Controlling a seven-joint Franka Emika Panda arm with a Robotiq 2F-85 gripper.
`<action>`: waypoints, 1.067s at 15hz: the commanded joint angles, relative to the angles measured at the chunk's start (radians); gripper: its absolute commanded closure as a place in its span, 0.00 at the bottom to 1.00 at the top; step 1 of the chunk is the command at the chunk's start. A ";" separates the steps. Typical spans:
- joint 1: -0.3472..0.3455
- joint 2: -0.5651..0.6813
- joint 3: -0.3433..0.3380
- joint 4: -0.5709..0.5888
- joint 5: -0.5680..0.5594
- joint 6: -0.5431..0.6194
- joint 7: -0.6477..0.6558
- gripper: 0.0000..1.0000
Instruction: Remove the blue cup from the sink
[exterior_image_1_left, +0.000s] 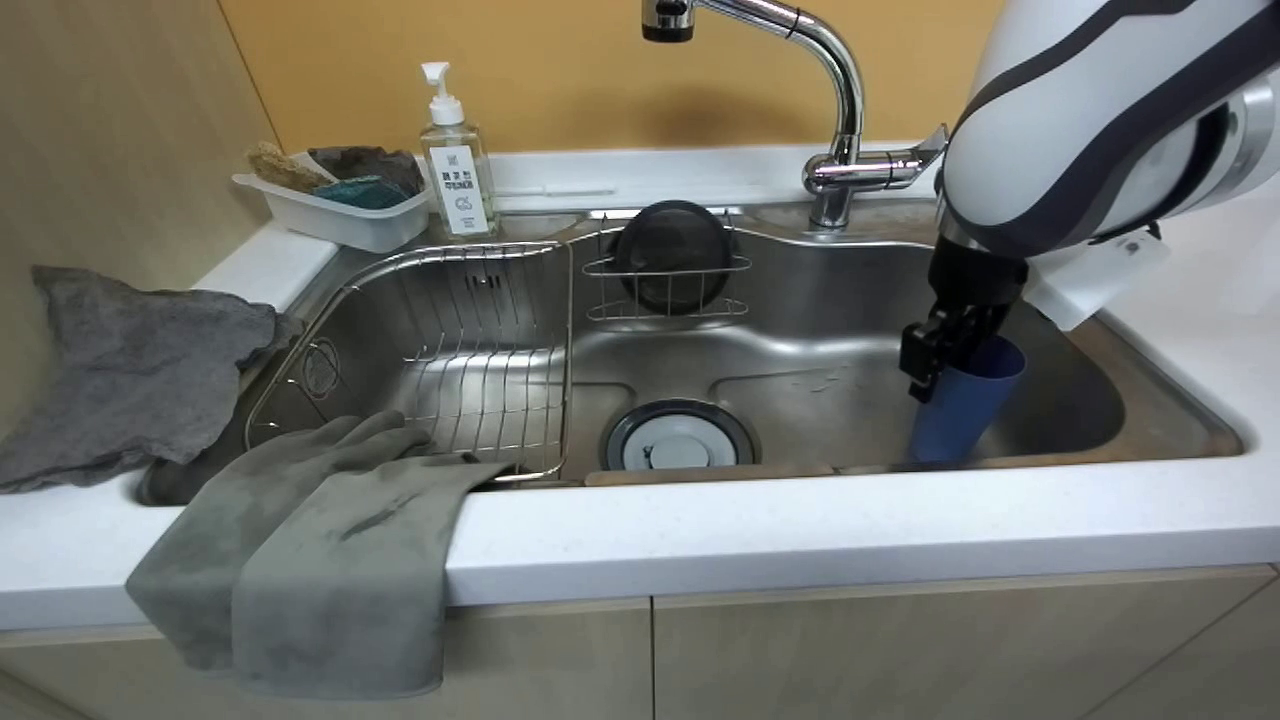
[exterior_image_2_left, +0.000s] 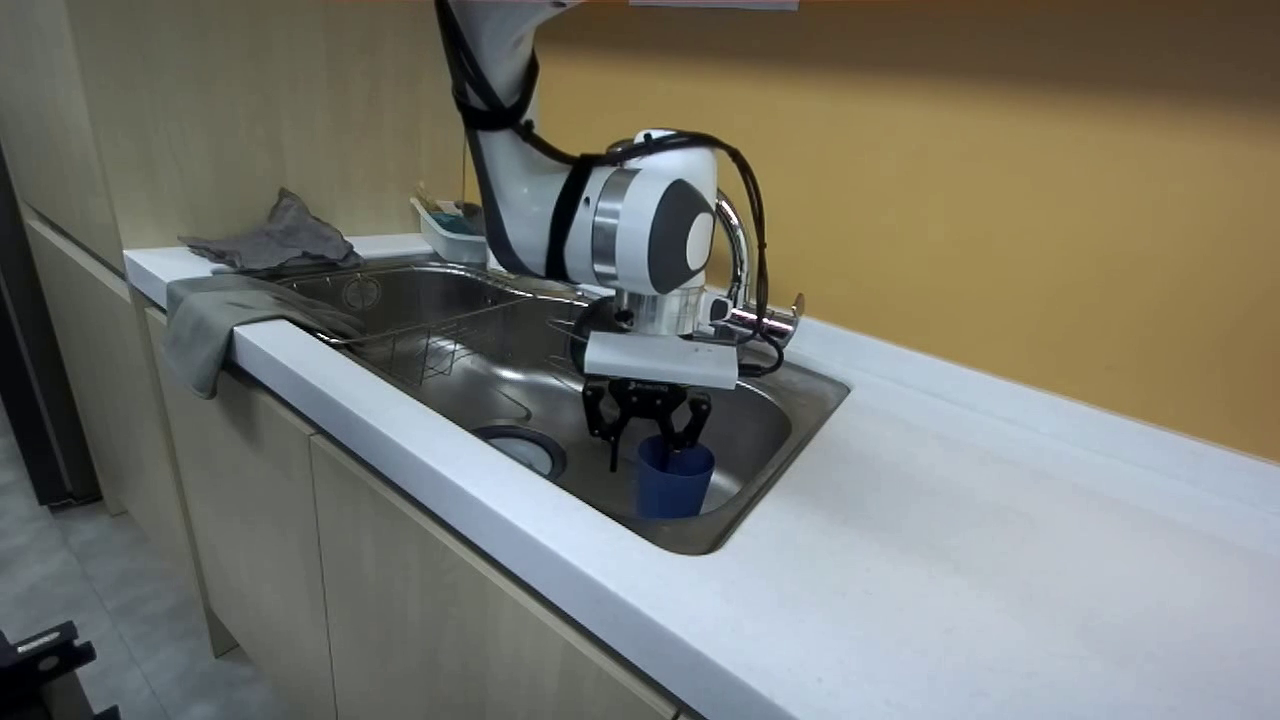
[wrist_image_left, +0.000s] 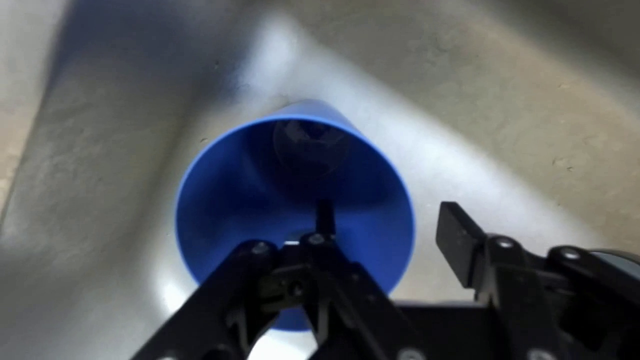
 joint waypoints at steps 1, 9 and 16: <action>-0.002 0.008 -0.005 0.034 -0.022 -0.012 0.014 0.73; 0.010 -0.054 -0.021 0.019 -0.065 -0.018 0.024 1.00; -0.008 -0.220 0.004 -0.002 -0.048 -0.138 -0.020 0.99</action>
